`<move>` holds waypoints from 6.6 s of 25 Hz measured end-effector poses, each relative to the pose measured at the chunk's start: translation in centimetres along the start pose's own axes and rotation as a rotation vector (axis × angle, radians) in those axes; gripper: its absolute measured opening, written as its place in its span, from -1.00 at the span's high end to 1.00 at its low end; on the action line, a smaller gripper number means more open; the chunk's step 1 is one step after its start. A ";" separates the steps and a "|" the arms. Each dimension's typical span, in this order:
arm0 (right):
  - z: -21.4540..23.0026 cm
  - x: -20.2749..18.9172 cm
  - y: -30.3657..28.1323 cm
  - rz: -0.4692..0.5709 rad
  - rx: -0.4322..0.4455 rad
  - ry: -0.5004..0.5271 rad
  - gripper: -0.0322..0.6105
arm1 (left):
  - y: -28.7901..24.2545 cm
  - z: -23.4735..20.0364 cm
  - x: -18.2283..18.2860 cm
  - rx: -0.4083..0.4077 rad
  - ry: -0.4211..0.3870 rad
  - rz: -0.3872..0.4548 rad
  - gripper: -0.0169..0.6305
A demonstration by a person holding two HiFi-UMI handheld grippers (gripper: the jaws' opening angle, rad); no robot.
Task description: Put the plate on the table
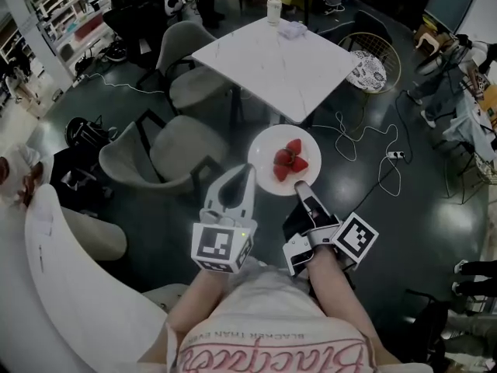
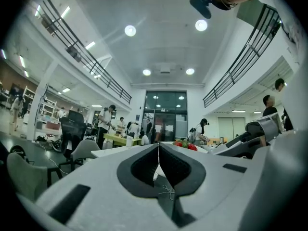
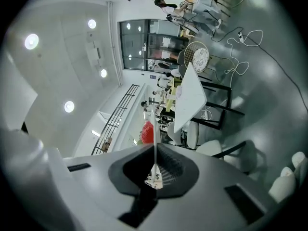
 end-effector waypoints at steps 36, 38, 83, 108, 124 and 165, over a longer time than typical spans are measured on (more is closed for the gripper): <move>3.2 16.9 -25.6 0.035 -0.026 -0.074 0.87 | -29.6 -11.9 -0.9 -0.066 -0.014 -0.028 0.93; 3.5 17.2 -27.4 0.034 -0.029 -0.067 0.87 | -30.9 -13.1 -1.3 -0.069 -0.012 -0.028 0.93; 8.1 32.4 -61.4 -0.131 -0.112 -0.066 0.87 | -60.2 -31.2 -5.2 0.059 0.032 -0.129 0.93; 21.1 34.2 -79.8 -0.218 -0.276 -0.010 0.87 | -72.4 -41.3 -14.8 0.037 0.049 -0.265 0.93; 25.5 35.2 -83.5 -0.292 -0.523 0.371 0.84 | -72.8 -42.6 -16.5 0.047 0.074 -0.293 0.92; 4.4 31.1 -68.7 -0.139 -0.106 1.226 0.89 | -64.6 -35.5 -5.7 -0.065 -0.027 -0.109 0.92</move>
Point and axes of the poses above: the fingertips, and each gripper's own axes: y backward along the fingers, z to its right, x out of its top, the point moved 1 cm from there along y, backward along the fingers
